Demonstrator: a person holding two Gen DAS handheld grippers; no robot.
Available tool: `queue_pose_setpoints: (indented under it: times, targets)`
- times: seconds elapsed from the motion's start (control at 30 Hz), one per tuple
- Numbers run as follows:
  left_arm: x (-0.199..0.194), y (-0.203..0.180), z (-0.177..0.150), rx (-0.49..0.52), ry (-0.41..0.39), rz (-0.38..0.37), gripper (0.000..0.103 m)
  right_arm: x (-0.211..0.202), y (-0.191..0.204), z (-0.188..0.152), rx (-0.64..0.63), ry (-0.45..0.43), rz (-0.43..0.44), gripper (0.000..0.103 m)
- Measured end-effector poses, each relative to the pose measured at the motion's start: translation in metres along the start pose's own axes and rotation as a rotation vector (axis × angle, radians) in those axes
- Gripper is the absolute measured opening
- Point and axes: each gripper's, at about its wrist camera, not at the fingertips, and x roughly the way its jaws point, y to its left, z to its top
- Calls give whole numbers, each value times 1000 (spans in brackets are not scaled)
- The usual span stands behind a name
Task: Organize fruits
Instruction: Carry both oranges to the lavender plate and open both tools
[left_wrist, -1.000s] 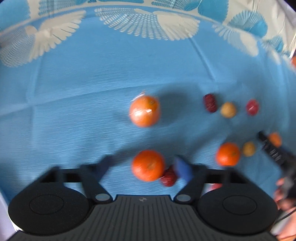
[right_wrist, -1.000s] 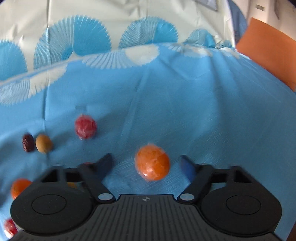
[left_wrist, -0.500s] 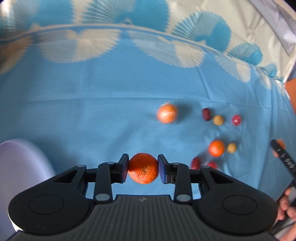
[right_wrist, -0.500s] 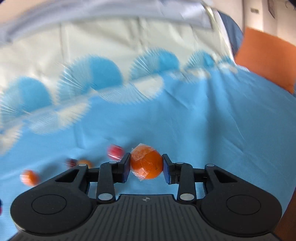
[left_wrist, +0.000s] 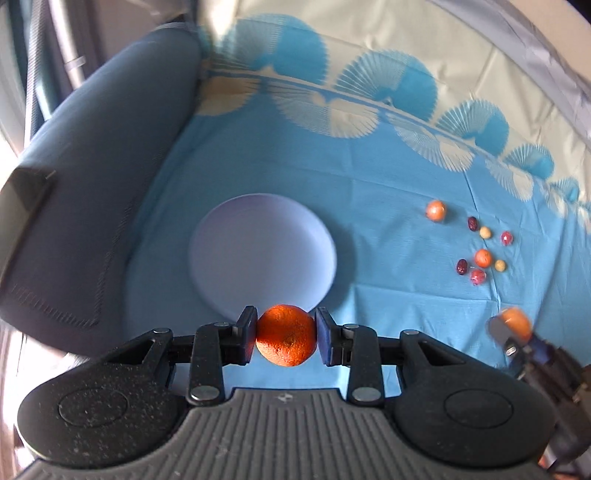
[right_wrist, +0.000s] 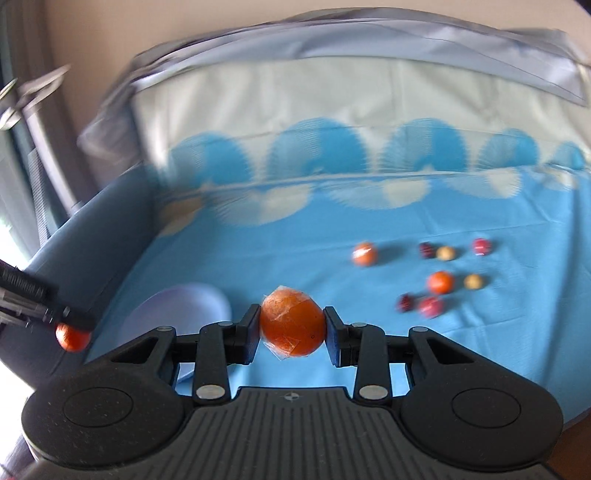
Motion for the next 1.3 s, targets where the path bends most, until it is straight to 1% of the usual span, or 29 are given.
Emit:
queue_pose_setpoints:
  times: [0.1,0.2,0.37,0.5,0.8,0.97,1.17,1.3]
  targets:
    - [-15,31,-15,-48,-19,-13,37,-10,39,-7,-60,15,33,37]
    - [-26,56,-28,-85,-40,-15,37,-20,66,-10,-106,22,50,37]
    - [-40,81,-38,-119,-66,-44,37,-33,88,-11,-166,21,59,37]
    - [-45,92,-41,-148,-76,-65,37,-40,103,-14,-209,21,61,37]
    - [-41,96,-36,-150,-85,-76,37,-34,114,-11,-243,29,56,37]
    - [-29,90,-25,-127,-78,-67,37,-19,118,-8,-249,48,58,37]
    - [3,76,-6,-60,-63,-45,37,11,123,-4,-259,76,64,37]
    - [35,69,9,-24,-27,-28,37,40,128,-2,-275,104,70,37]
